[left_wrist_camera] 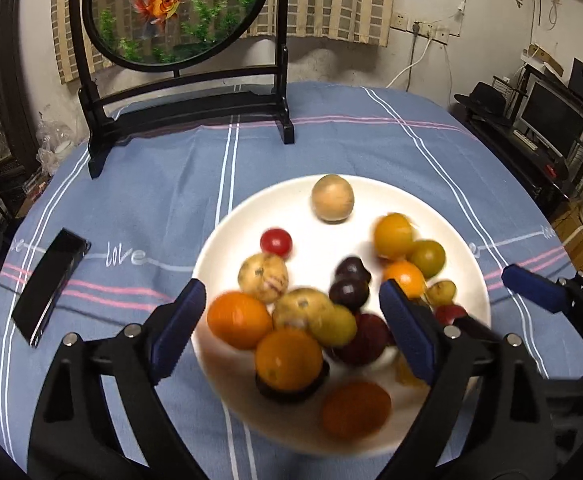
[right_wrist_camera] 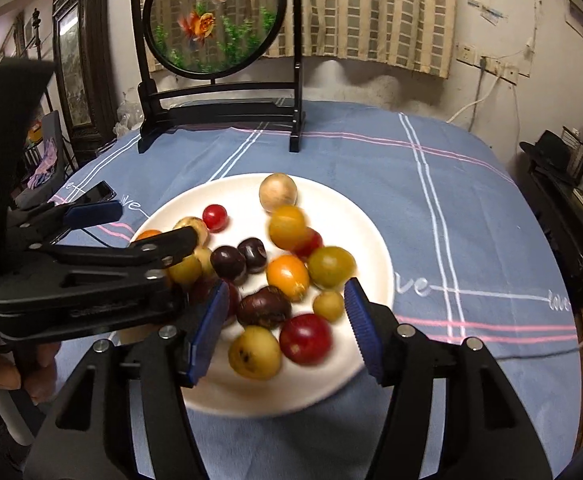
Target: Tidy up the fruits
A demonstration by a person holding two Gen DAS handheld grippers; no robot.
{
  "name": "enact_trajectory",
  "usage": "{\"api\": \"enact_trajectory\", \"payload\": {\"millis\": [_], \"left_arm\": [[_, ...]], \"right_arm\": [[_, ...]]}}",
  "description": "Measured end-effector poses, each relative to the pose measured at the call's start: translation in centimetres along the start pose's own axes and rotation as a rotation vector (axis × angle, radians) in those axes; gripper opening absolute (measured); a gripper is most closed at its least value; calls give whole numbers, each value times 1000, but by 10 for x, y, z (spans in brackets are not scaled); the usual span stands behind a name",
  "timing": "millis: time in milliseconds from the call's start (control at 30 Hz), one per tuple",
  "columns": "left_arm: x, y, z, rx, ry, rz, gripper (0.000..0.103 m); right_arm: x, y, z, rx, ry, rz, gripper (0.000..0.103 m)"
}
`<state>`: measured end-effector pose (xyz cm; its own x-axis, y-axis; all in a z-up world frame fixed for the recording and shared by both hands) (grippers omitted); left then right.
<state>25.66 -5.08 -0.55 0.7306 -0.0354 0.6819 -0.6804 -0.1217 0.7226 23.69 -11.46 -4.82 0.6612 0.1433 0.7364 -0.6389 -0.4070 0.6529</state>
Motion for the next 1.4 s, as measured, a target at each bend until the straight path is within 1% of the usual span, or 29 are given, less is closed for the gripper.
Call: {"api": "enact_trajectory", "payload": {"millis": [133,267,467,667,767,833,900,1000,1167,1400], "left_arm": [[-21,17,-7,-10,23,-4,94],[-44,31,-15,-6,39,-26,95],[-81,52,-23,14,44,-35,95],[-105,68,-31,14,61,-37,95],[-111,72,-35,11,80,-47,95],[-116,72,-38,-30,94,-81,95],[-121,73,-38,-53,100,-92,95],[-126,75,-35,-23,71,-76,95],[-132,77,-34,-11,60,-66,95],[-133,74,-33,9,50,-79,95]], "right_arm": [[-17,11,0,-26,-19,-13,61],[-39,23,-4,-55,-27,-27,62],[-70,36,-15,-71,-50,-37,62],[-91,49,-21,-67,-81,-37,62],[-96,53,-22,-69,-86,-33,62],[-99,56,-23,-68,-91,-30,62],[-101,55,-24,-67,-94,-31,62],[-105,54,-27,-57,-98,-37,62],[-109,56,-31,-49,-91,-36,62],[-113,57,-29,-51,-104,-39,62]]}}
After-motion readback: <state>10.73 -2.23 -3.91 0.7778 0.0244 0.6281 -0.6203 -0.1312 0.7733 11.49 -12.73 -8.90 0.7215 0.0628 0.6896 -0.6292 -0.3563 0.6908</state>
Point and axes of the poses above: each gripper's, at about its wrist camera, not at the fingertips, and y roughly against the way its jaws point, z to its right, x to its top, the point moved 1 cm from there along -y, roughly the way its jaws point, and after that the axes turned 12 degrees about x, right-handed, at the moved point
